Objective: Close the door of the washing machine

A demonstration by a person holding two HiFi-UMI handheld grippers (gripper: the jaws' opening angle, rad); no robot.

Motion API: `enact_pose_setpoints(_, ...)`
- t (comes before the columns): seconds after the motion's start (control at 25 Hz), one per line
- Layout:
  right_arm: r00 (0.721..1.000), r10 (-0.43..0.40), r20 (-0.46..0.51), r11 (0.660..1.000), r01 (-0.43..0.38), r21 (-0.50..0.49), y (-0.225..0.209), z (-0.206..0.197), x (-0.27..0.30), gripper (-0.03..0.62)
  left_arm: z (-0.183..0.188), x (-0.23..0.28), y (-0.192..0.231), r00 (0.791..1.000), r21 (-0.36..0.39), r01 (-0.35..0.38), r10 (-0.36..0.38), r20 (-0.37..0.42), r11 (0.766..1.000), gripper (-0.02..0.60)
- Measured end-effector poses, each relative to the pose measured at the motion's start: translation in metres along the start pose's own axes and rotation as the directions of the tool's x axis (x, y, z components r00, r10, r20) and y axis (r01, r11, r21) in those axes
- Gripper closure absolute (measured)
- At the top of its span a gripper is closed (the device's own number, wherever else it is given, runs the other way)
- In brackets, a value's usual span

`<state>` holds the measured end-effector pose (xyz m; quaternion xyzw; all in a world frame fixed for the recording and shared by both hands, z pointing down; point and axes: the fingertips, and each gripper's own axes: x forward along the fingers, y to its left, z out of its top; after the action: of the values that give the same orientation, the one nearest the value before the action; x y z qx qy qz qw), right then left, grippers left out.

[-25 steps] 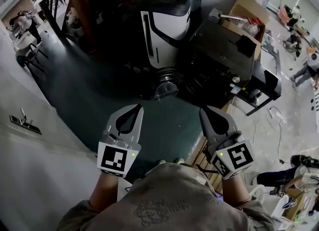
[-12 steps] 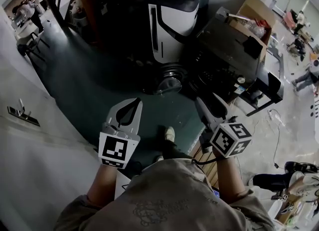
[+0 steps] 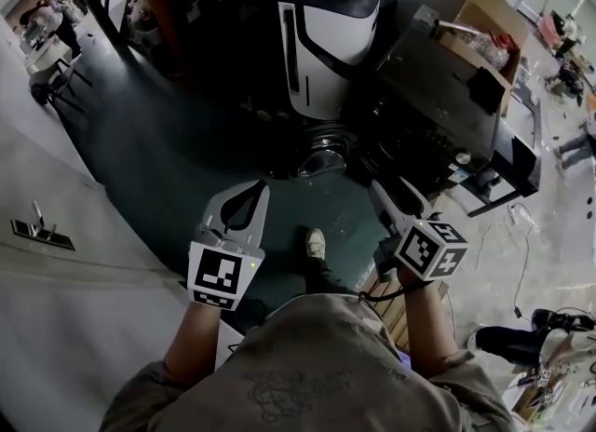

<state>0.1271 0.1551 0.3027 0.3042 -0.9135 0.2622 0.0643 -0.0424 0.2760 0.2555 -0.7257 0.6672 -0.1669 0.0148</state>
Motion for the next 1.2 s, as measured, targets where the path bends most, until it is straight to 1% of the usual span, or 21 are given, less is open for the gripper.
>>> enact_pose_setpoints(0.24, 0.997, -0.022, -0.07, 0.996, 0.027, 0.082, -0.045, -0.002, 0.065, 0.354, -0.015, 0.061, 0.029, 0.998, -0.012, 0.009, -0.01, -0.059, 1.0, 0.581)
enact_pose_setpoints(0.4, 0.992, -0.027, -0.122, 0.987, 0.046, 0.156, -0.074, -0.007, 0.111, 0.356, -0.028, 0.106, 0.044, 0.993, -0.019, 0.033, -0.035, -0.112, 0.999, 0.581)
enact_pose_setpoints(0.52, 0.985, -0.033, -0.167, 0.982, 0.063, 0.176, -0.097, -0.014, 0.144, 0.355, -0.04, 0.143, 0.052, 0.986, -0.026, 0.055, -0.058, -0.155, 0.998, 0.581)
enact_pose_setpoints(0.72, 0.971, -0.053, -0.231, 0.973, 0.102, 0.206, -0.142, -0.026, 0.189, 0.353, -0.062, 0.204, 0.058, 0.968, -0.035, 0.101, -0.106, -0.227, 0.994, 0.581)
enact_pose_setpoints(0.88, 0.956, -0.057, -0.286, 0.953, 0.138, 0.272, -0.176, -0.038, 0.22, 0.359, -0.075, 0.244, 0.062, 0.95, -0.021, 0.125, -0.126, -0.286, 0.992, 0.581)
enact_pose_setpoints(1.0, 0.943, -0.048, -0.33, 0.931, 0.161, 0.327, -0.192, -0.047, 0.238, 0.365, -0.079, 0.265, 0.064, 0.939, -0.006, 0.143, -0.138, -0.315, 0.99, 0.581)
enact_pose_setpoints(1.2, 0.93, -0.039, -0.365, 0.907, 0.186, 0.377, -0.209, -0.059, 0.266, 0.364, -0.093, 0.293, 0.062, 0.918, -0.013, 0.189, -0.181, -0.353, 0.982, 0.581)
